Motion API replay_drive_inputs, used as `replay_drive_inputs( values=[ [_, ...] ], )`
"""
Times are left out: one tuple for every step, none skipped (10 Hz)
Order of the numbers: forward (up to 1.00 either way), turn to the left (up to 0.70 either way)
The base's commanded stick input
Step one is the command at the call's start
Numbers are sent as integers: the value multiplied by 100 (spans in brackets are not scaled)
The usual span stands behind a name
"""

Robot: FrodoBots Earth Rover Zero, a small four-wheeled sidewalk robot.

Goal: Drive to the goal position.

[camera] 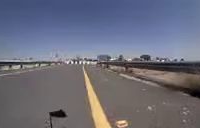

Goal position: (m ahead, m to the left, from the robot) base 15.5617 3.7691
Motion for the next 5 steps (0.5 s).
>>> replay_drive_inputs(
  values=[
    [70,0],
    [70,0],
    [70,0],
    [70,0],
    [70,0]
  ],
)
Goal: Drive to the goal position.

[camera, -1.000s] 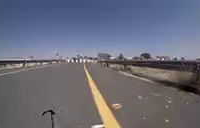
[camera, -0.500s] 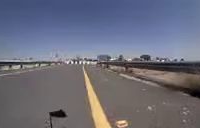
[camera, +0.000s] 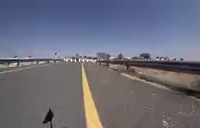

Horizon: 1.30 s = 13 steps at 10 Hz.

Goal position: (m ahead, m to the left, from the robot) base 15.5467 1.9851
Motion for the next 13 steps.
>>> replay_drive_inputs(
  values=[
    [70,0],
    [70,0],
    [70,0],
    [70,0],
    [70,0],
    [70,0],
    [70,0],
    [70,0],
    [70,0],
    [70,0],
    [70,0],
    [70,0],
    [70,0]
  ],
)
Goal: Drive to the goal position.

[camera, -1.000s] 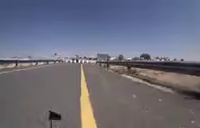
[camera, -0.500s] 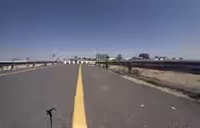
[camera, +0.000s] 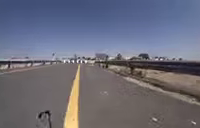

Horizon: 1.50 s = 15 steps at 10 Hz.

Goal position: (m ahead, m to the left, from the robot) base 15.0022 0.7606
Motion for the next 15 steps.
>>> replay_drive_inputs(
  values=[
    [70,0],
    [70,0],
    [70,0],
    [70,0],
    [70,0],
    [70,0],
    [70,0],
    [70,0],
    [70,0],
    [70,0],
    [70,0],
    [70,0],
    [70,0],
    [70,0],
    [70,0]
  ],
)
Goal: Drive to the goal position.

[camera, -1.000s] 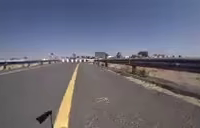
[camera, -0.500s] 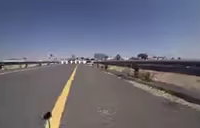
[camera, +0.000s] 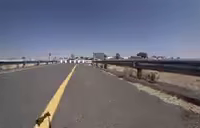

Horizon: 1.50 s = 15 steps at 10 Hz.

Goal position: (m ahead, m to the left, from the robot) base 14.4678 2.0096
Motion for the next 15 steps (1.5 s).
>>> replay_drive_inputs(
  values=[
    [70,0],
    [70,0],
    [70,0],
    [70,0],
    [70,0],
    [70,0],
    [70,0],
    [70,0],
    [70,0],
    [70,0],
    [70,0],
    [70,0],
    [70,0],
    [70,0],
    [70,0]
  ],
)
